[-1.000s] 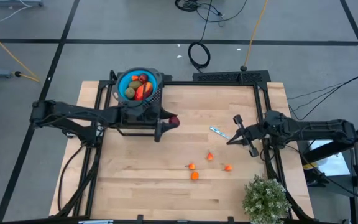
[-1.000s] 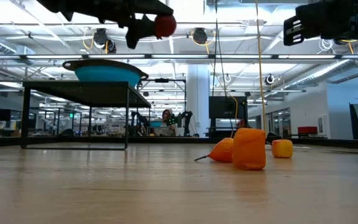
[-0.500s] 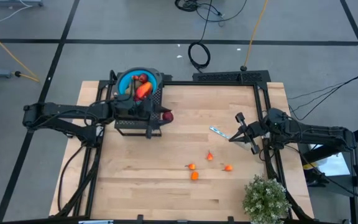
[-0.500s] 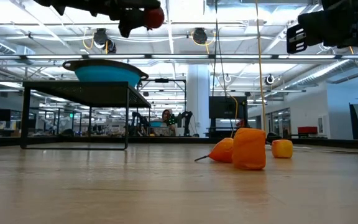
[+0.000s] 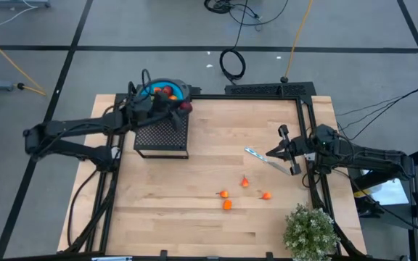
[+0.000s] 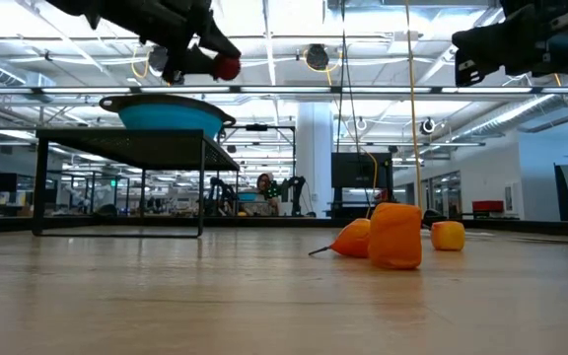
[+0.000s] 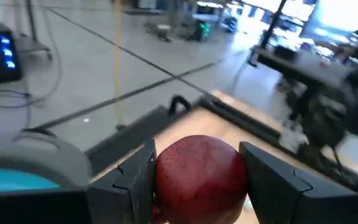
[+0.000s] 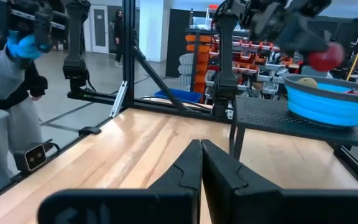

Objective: Pick & Place Fruit
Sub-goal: Put the red pomegranate into the blue strainer bowl on the shelf

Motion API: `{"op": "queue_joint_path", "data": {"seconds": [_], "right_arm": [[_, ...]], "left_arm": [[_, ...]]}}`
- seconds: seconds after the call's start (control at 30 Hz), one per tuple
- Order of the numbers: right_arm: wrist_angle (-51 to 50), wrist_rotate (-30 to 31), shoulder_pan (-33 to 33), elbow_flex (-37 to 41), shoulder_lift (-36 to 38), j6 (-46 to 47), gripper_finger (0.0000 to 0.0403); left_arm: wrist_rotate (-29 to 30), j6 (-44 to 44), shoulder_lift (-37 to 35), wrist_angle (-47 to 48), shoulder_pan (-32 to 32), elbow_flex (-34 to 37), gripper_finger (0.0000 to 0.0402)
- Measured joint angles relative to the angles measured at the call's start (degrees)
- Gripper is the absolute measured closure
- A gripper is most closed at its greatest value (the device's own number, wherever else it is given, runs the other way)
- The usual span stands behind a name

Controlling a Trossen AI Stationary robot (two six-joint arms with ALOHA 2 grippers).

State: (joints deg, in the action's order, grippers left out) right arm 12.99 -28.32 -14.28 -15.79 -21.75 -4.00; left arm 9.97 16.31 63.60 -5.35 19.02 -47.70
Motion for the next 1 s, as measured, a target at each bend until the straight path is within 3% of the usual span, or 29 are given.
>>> {"op": "queue_joint_path", "data": {"seconds": [0.2, 0.47, 0.7, 1.0], "right_arm": [[0.0, -0.2, 0.0, 0.0, 0.0, -0.1, 0.0403], [-1.2, -0.2, 0.0, 0.0, -0.1, -0.1, 0.0403], [-1.3, -0.2, 0.0, 0.0, -0.1, -0.1, 0.0403], [-1.3, -0.3, 0.0, 0.0, -0.1, -0.1, 0.0403]], "left_arm": [[2.4, 1.9, 0.0, 12.5, 3.9, -5.5, 0.0199], [11.3, 2.2, -0.1, 29.5, 5.8, -11.3, 0.0199], [11.7, 4.7, 0.0, 37.2, 8.6, -11.5, 0.0199], [11.5, 5.1, 0.2, 38.8, 10.3, -11.5, 0.0199]]}}
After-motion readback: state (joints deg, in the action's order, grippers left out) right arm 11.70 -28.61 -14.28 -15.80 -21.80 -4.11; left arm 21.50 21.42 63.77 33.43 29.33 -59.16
